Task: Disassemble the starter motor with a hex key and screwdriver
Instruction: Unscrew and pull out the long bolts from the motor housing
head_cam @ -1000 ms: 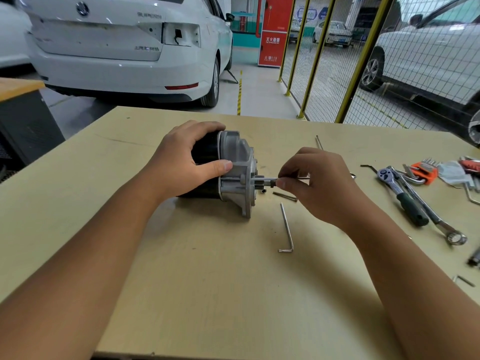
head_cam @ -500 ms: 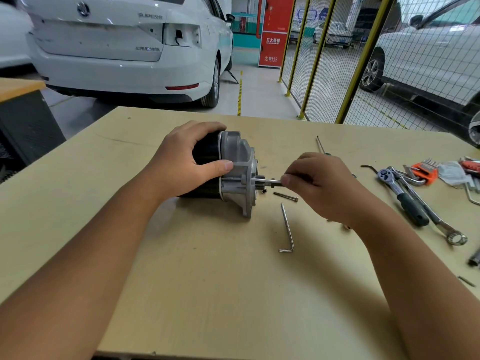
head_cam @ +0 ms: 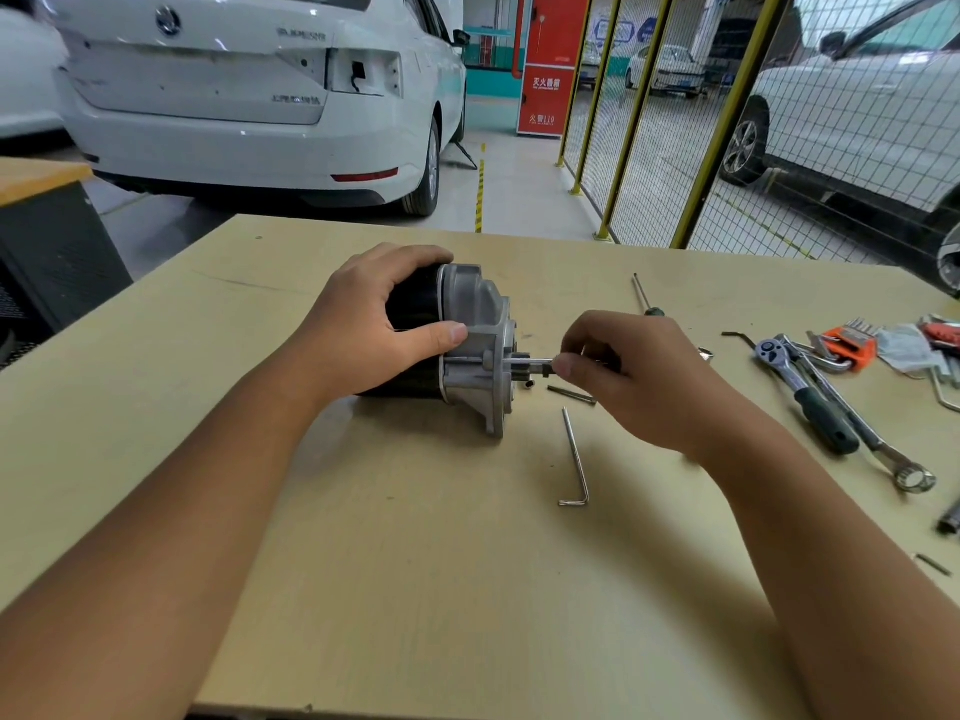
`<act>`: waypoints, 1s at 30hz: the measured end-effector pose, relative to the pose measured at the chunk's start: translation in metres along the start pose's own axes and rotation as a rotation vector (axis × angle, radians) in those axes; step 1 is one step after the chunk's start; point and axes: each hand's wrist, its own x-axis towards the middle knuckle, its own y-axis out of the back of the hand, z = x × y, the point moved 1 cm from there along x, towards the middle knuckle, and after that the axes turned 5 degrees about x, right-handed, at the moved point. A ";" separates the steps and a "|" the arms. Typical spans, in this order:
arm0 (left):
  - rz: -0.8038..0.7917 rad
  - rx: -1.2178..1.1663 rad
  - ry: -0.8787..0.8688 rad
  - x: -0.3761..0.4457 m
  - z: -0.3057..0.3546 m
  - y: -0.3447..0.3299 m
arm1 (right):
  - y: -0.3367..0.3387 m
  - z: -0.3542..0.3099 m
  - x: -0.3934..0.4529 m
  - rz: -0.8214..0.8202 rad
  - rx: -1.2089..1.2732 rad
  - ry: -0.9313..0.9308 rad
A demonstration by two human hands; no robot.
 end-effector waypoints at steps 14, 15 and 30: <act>0.000 -0.002 -0.001 0.000 0.000 0.000 | 0.001 0.000 0.001 0.067 -0.001 0.042; 0.002 -0.003 -0.002 0.000 0.000 0.000 | 0.000 0.001 0.001 0.058 0.029 0.023; 0.003 -0.007 -0.005 0.001 -0.003 -0.001 | -0.001 -0.003 0.002 0.045 -0.071 0.054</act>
